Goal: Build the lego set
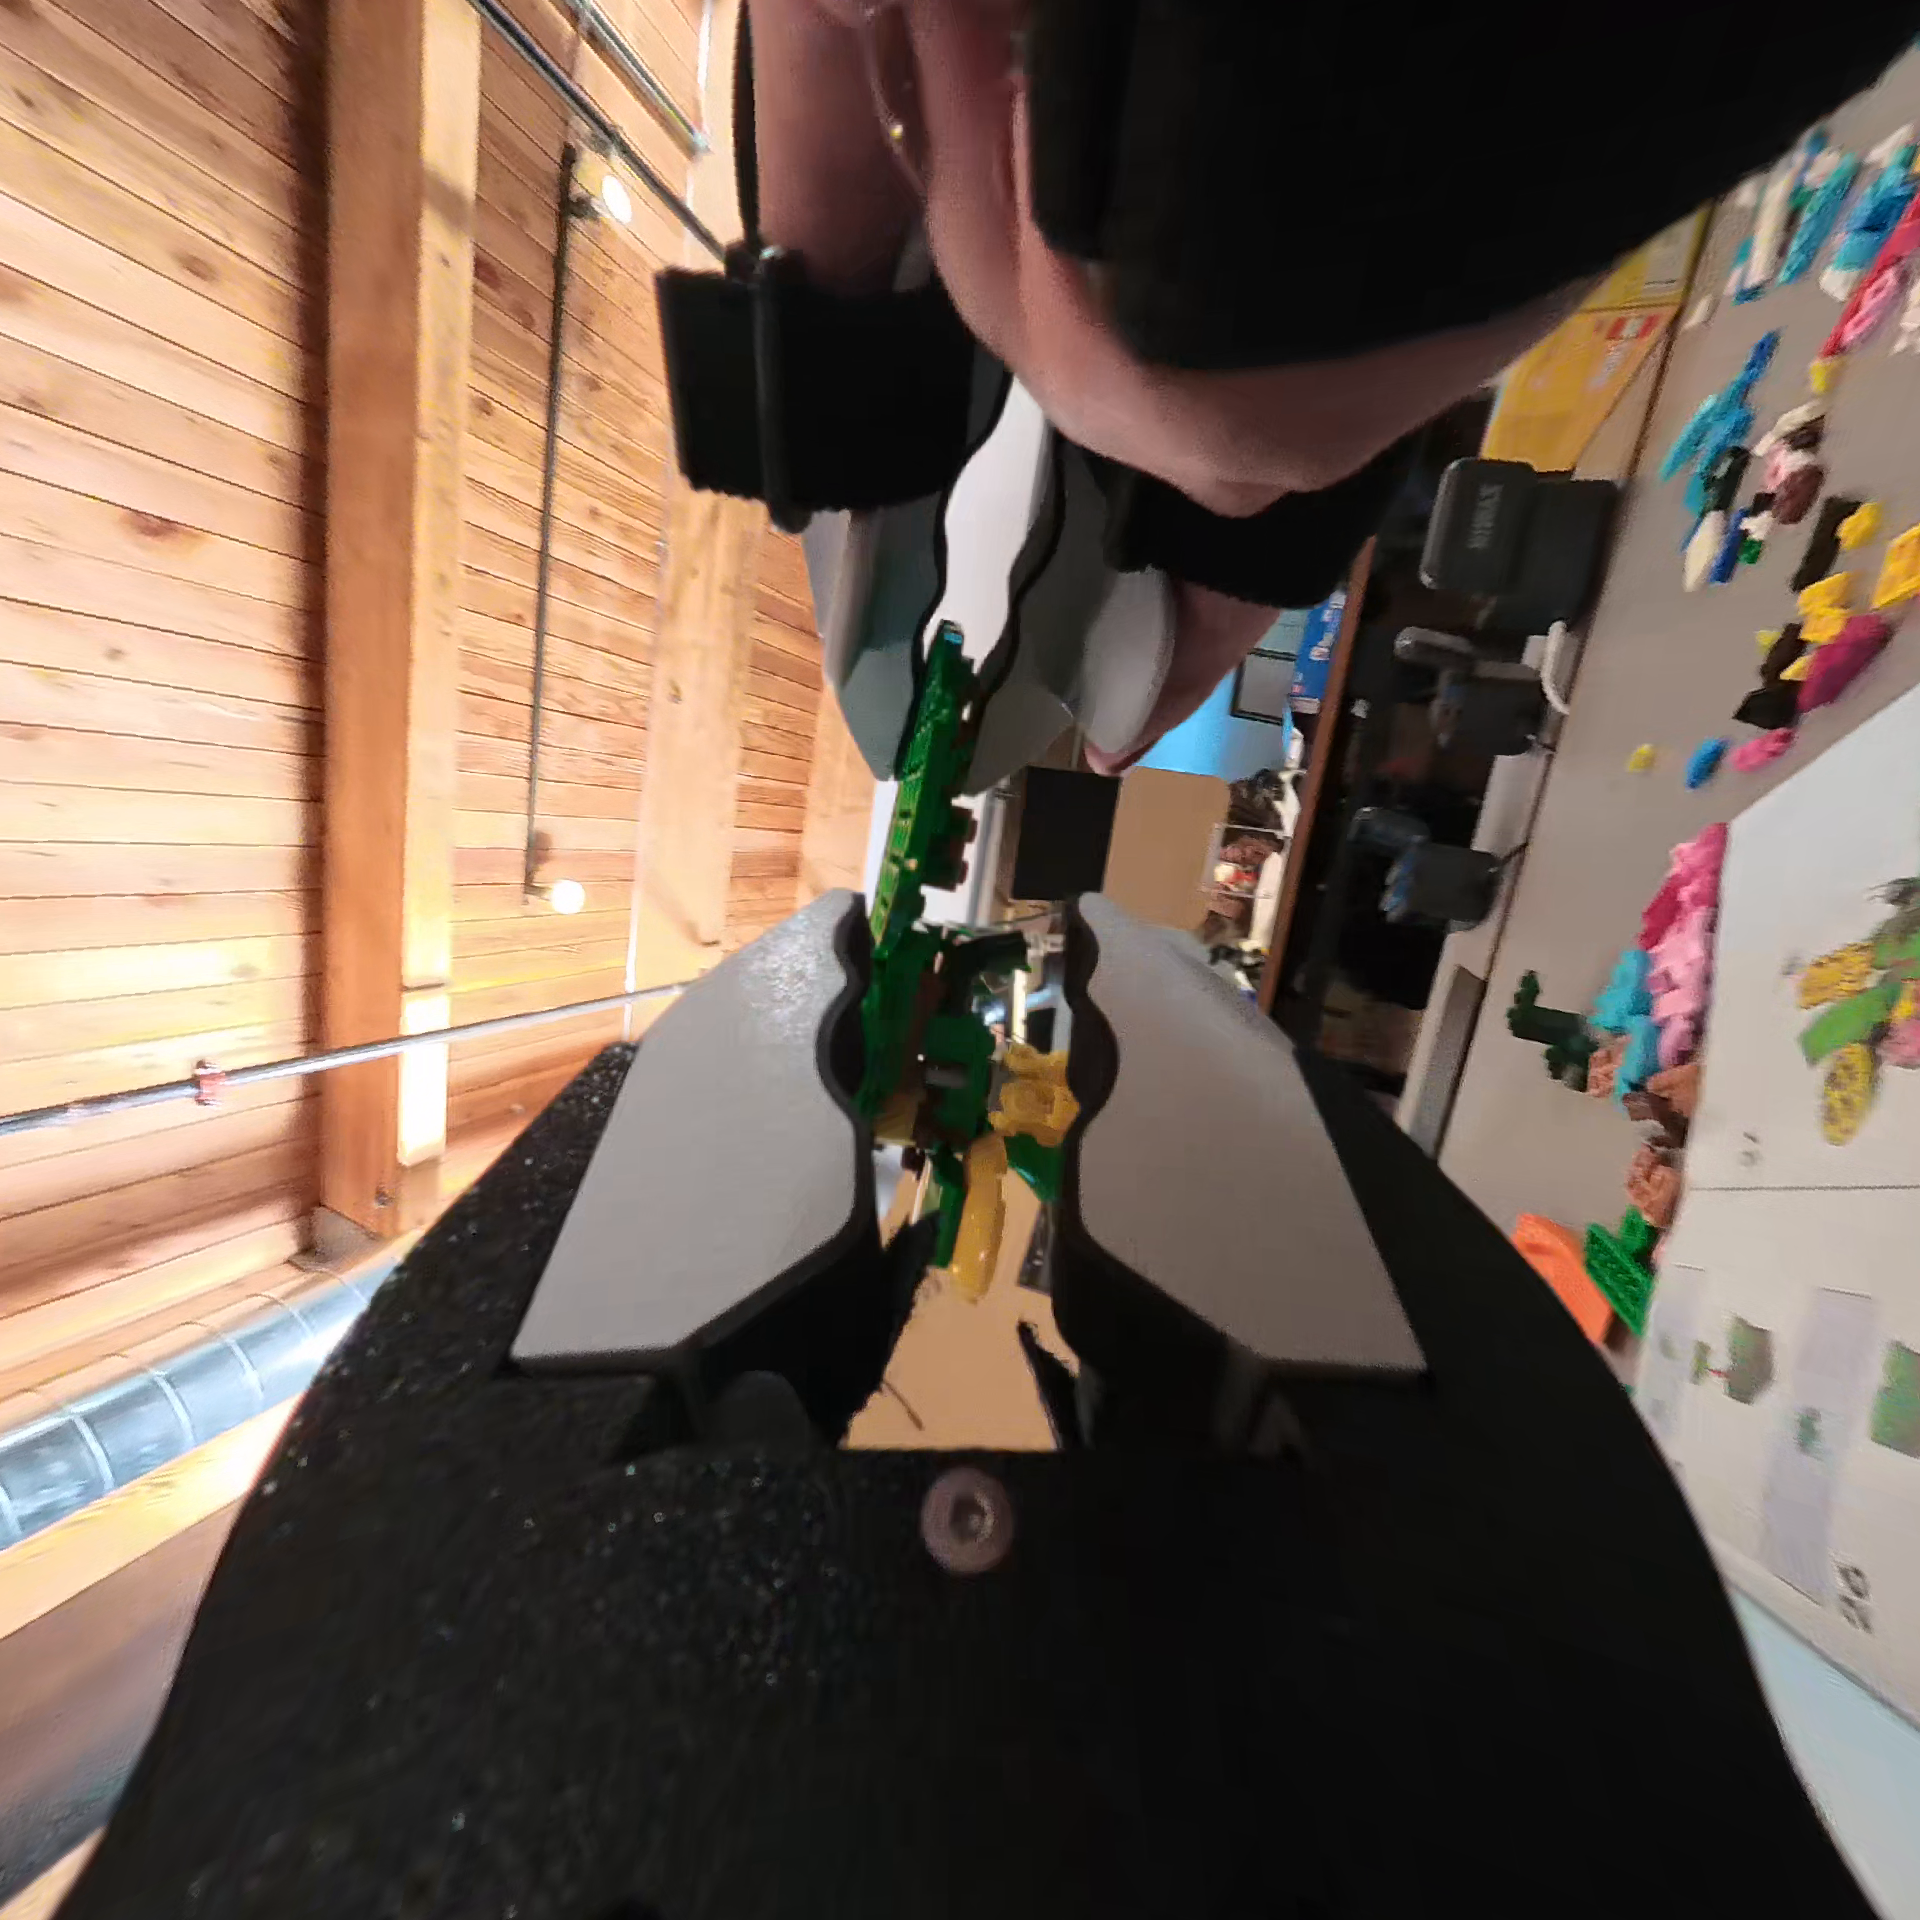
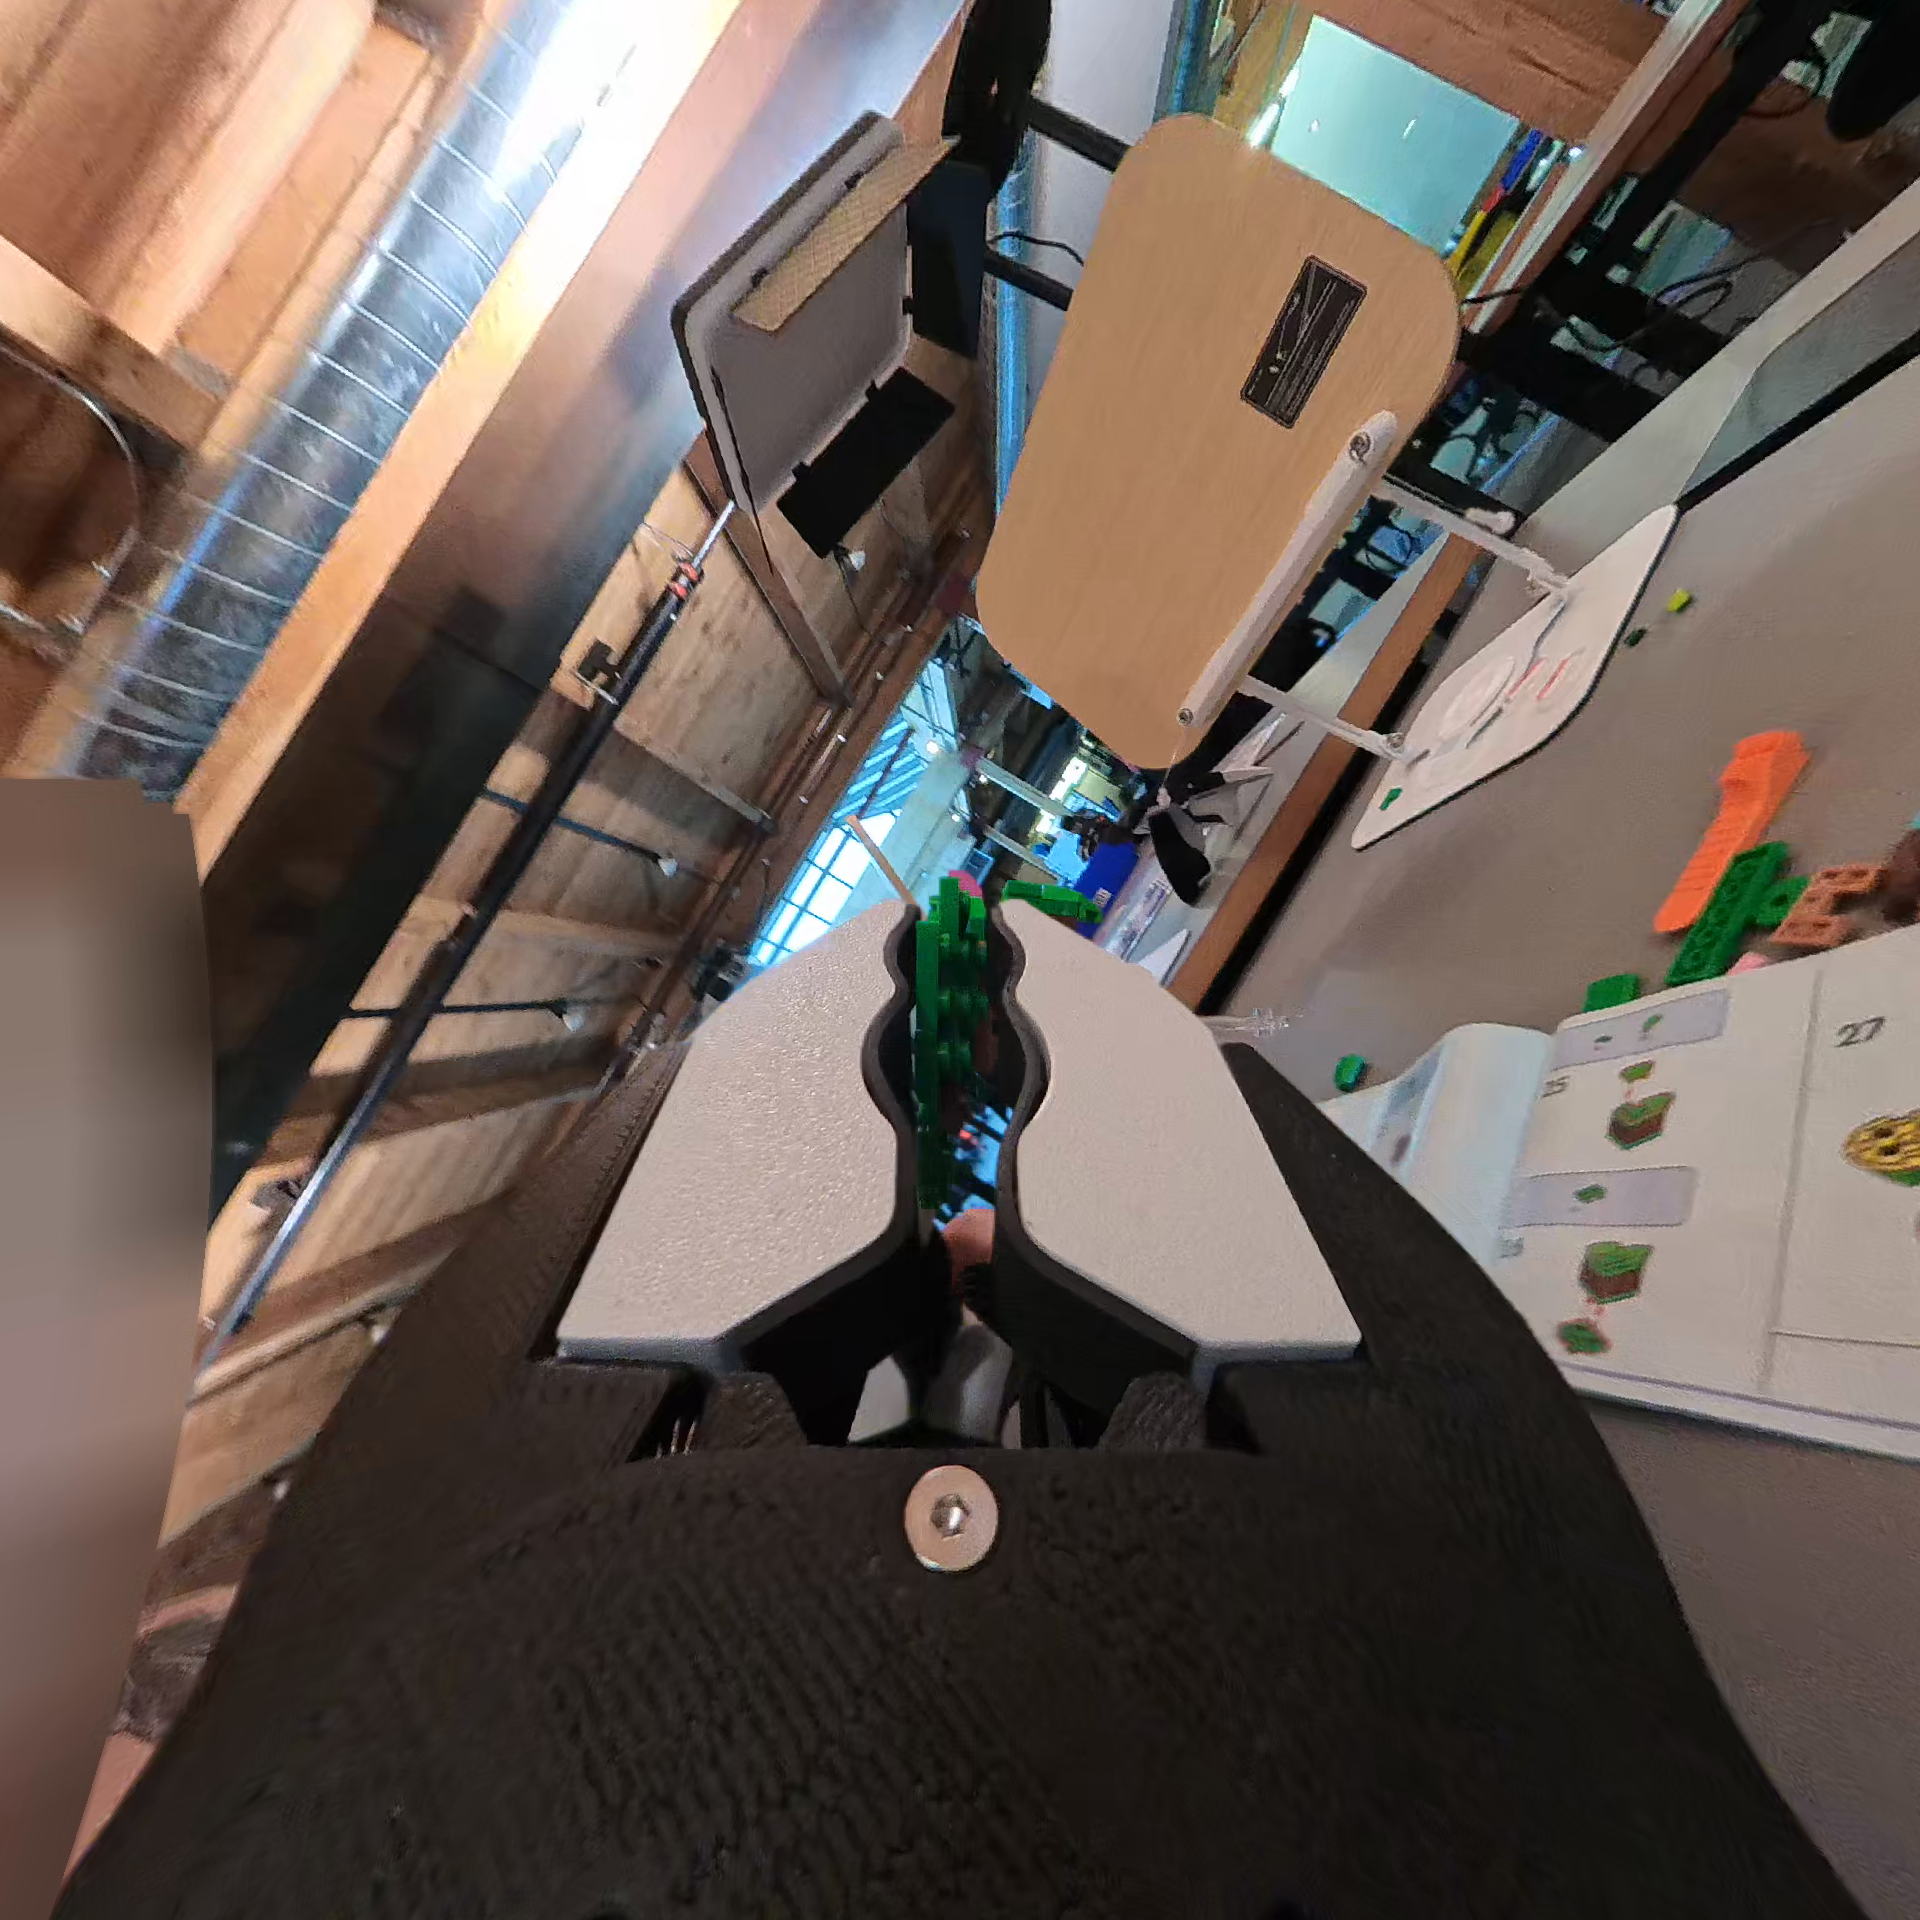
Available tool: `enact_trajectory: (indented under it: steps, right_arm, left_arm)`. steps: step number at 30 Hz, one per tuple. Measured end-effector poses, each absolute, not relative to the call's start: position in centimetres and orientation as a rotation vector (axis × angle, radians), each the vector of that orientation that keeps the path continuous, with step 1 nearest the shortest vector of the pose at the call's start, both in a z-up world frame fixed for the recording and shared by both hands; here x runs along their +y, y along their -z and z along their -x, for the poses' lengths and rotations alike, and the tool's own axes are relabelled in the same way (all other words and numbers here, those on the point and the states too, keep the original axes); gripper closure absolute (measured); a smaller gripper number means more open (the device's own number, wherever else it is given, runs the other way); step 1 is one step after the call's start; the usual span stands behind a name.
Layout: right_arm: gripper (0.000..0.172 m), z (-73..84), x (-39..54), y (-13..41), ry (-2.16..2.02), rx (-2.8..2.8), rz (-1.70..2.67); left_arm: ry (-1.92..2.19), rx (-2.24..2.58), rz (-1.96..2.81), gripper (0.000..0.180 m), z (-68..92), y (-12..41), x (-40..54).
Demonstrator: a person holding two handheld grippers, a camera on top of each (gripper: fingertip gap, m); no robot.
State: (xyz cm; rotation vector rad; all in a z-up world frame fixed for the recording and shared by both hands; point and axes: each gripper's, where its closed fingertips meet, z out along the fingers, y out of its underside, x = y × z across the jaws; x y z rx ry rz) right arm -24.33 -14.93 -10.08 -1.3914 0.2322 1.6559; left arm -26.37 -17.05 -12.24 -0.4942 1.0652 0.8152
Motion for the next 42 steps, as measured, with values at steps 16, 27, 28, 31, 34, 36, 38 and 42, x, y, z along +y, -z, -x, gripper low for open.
enact_trajectory:
  steps: [16, 27, 28, 31, 34, 36, 38, 42]
  right_arm:
    - [0.158, 24.8, -16.5, 9.4, -1.786, 0.364, 1.289]
    - [0.119, 21.1, -17.6, 5.9, -1.302, -0.276, 1.276]
    - [0.119, 21.8, -18.1, 6.2, -1.226, -0.435, 1.295]
    - [0.119, 23.6, -19.4, 7.6, -1.057, -0.805, 1.303]
    - [0.121, 24.5, -20.0, 8.0, -0.975, -0.968, 1.267]
    - [0.128, 24.8, -20.2, 8.0, -0.915, -1.044, 1.248]
    - [0.135, 25.1, -20.5, 7.9, -0.835, -1.116, 1.210]
    - [0.152, 25.7, -21.7, 8.2, -0.742, -1.260, 1.170]
  left_arm:
    - [-0.779, 1.047, 0.415, 0.169, 26.3, 10.7, -18.6]
    - [-0.015, 1.148, 0.791, 0.171, 27.2, 10.6, -18.7]
    - [0.132, 1.157, 0.838, 0.170, 27.2, 10.6, -18.8]
    - [0.516, 1.142, 0.904, 0.170, 27.3, 9.2, -19.8]
    - [0.698, 1.192, 0.900, 0.170, 27.2, 8.5, -20.8]
    - [0.786, 1.221, 0.898, 0.170, 27.1, 8.4, -21.4]
    - [0.826, 1.244, 0.902, 0.170, 27.0, 8.6, -21.6]
    - [0.902, 1.267, 0.904, 0.170, 26.8, 8.9, -22.1]
